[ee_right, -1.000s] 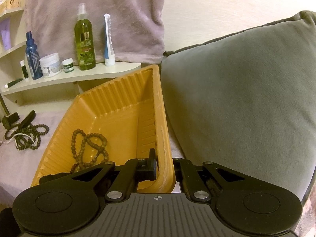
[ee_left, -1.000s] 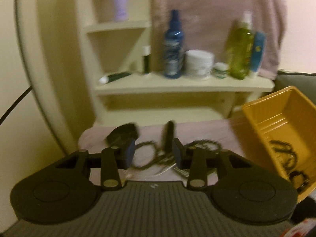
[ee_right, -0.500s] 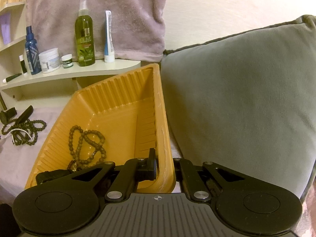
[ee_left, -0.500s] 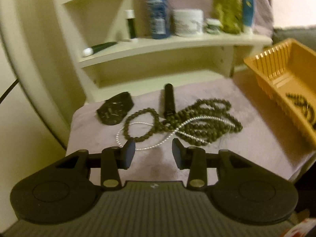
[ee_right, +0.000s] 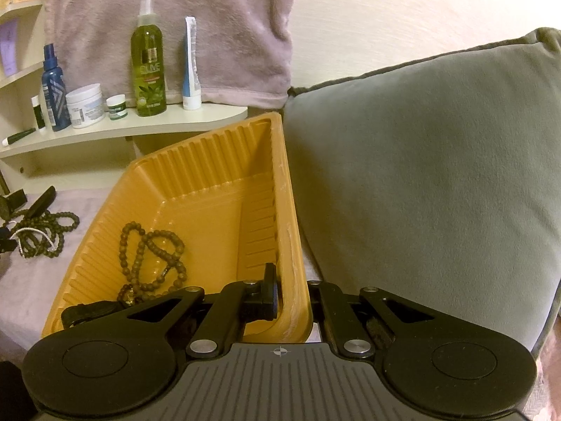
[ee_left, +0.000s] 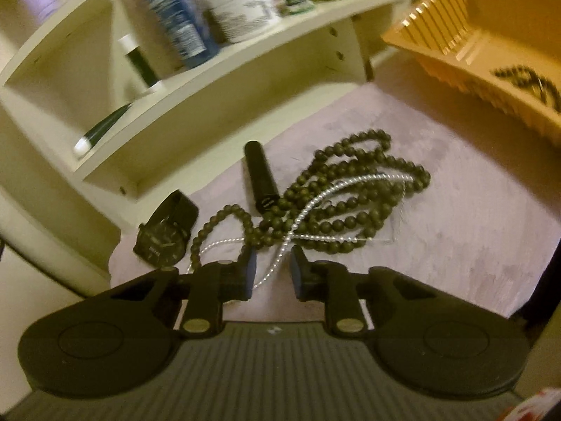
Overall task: Organize jewelry
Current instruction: 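Return the left gripper to the pile and grasp the silver chain, then carry the silver chain into the orange tray and open the left gripper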
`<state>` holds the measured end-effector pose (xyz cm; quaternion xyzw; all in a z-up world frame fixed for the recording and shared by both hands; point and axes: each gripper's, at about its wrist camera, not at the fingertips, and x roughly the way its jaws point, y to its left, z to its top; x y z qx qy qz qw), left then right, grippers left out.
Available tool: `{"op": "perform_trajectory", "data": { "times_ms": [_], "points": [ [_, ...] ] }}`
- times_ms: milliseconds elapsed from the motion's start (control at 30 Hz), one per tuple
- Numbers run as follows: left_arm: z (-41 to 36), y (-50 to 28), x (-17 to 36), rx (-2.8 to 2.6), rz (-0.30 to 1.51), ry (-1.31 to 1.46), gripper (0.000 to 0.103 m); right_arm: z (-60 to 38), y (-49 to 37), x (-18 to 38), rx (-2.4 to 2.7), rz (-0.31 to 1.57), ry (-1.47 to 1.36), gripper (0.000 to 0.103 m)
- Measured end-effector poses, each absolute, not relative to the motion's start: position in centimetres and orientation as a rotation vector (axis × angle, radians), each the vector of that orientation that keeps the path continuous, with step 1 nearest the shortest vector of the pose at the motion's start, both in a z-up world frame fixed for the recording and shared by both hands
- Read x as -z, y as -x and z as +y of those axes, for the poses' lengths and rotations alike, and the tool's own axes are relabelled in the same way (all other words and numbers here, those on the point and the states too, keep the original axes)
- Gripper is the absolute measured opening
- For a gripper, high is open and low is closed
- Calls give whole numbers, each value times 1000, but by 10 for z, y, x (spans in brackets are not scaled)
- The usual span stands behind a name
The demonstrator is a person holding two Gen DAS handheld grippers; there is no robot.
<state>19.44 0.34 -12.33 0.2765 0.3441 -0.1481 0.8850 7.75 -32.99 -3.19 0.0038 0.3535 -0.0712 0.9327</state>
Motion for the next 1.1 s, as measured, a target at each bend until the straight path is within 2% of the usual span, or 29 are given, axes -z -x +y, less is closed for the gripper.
{"op": "perform_trajectory", "data": {
  "times_ms": [33, 67, 100, 267, 633, 1100],
  "points": [
    [2, -195, 124, 310, 715, -592, 11, -330, -77, 32, 146, 723, -9, 4],
    [0, -194, 124, 308, 714, -609, 3, -330, -78, 32, 147, 723, -10, 4],
    [0, -194, 124, 308, 713, -626, 2, -330, -78, 32, 146, 723, -10, 4],
    [6, -187, 104, 290, 663, -598, 2, -330, -77, 32, 144, 720, -13, 4],
    [34, -182, 10, 306, 529, -419, 2, -329, -74, 29, 136, 702, -19, 4],
    [18, -170, -65, 349, 380, -365, 2, -326, -72, 27, 129, 686, -19, 4]
  ]
}}
